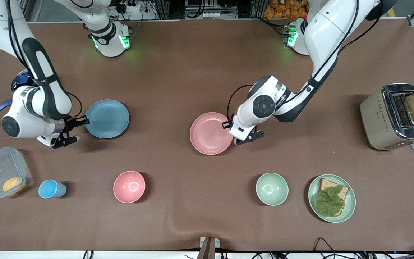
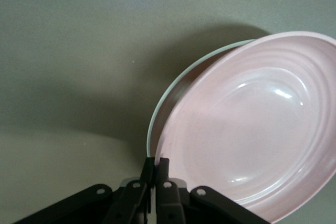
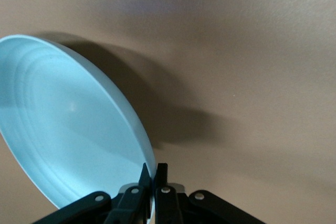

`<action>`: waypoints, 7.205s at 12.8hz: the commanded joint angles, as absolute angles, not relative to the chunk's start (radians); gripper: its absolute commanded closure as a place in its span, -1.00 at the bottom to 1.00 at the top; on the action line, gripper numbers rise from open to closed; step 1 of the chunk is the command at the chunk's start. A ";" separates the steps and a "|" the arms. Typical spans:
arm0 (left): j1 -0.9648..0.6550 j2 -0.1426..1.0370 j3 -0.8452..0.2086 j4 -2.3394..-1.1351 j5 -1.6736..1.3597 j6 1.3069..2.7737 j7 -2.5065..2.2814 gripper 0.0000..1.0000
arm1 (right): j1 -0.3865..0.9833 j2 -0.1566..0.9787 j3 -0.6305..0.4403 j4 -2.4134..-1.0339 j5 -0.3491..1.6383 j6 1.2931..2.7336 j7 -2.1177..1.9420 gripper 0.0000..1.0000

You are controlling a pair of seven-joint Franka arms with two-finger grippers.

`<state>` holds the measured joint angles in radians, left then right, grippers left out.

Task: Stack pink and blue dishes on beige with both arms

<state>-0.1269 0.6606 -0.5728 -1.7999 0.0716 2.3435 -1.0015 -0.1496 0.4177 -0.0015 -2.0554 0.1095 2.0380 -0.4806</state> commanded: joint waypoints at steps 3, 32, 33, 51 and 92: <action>-0.121 0.658 -0.575 -1.850 0.083 2.419 -1.026 1.00 | -0.161 0.428 0.009 -1.979 0.130 1.951 -0.488 1.00; 0.290 0.104 -0.552 -1.577 0.149 1.750 -0.466 -1.00 | 0.414 0.724 0.008 -1.548 0.659 1.902 0.117 1.00; 0.294 0.104 -0.554 -1.568 0.147 1.740 -0.460 -1.00 | 0.429 0.741 0.008 -1.534 0.675 1.934 0.120 1.00; 0.069 0.051 -0.164 -1.532 0.008 1.617 -0.245 -1.00 | 0.321 0.744 -0.005 -1.463 0.703 1.841 0.097 -1.00; 0.011 0.052 -0.113 -1.513 -0.026 1.614 -0.172 -1.00 | -0.020 0.080 -0.021 -1.488 -0.005 1.499 0.110 -1.00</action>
<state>-0.0044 0.0689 -0.1137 -1.5191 -0.0008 1.6258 -0.2221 -0.0192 0.0884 -0.0234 -1.4885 0.0032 1.4983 0.0908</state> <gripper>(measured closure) 0.000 0.000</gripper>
